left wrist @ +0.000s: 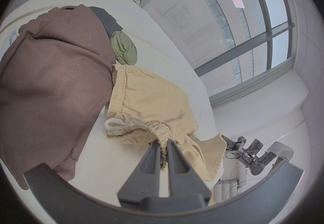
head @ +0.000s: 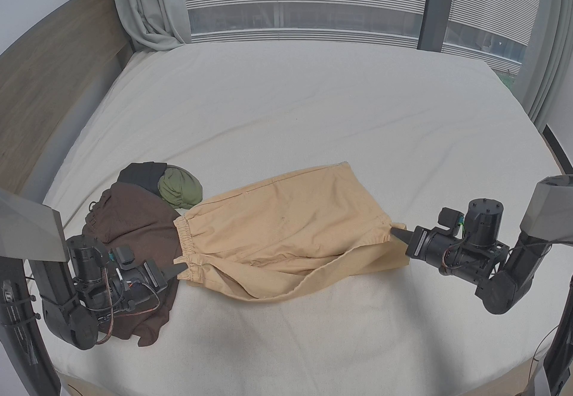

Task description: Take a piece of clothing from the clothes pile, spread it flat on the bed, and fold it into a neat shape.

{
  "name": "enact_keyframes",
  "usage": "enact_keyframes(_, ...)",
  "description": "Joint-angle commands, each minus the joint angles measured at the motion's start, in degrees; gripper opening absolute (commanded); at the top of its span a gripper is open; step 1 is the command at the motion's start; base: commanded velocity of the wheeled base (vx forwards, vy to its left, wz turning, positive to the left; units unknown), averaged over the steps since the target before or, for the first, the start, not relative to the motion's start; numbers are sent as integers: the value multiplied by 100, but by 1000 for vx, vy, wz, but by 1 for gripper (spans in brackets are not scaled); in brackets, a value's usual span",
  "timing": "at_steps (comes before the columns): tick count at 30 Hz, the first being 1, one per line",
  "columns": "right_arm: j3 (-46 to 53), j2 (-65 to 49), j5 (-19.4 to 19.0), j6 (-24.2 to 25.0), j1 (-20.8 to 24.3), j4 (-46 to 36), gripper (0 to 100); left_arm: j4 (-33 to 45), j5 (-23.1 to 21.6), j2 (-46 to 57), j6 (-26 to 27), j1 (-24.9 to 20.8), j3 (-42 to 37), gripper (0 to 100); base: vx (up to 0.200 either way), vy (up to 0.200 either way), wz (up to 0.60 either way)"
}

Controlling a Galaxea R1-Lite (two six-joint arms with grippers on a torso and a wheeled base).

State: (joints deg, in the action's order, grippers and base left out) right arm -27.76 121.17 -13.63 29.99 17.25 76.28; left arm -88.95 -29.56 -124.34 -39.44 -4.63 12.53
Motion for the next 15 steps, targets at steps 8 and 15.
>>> enact_keyframes(8, -951, -173, -35, 7, -108, -763, 0, -8, 188, 165, -416, -11, 223, 0, 0, 0, 0)
enact_keyframes(15, -1531, -173, -35, 7, -161, -1282, 0, -8, 196, 156, -433, -3, 294, 0, 0, 0, 0)
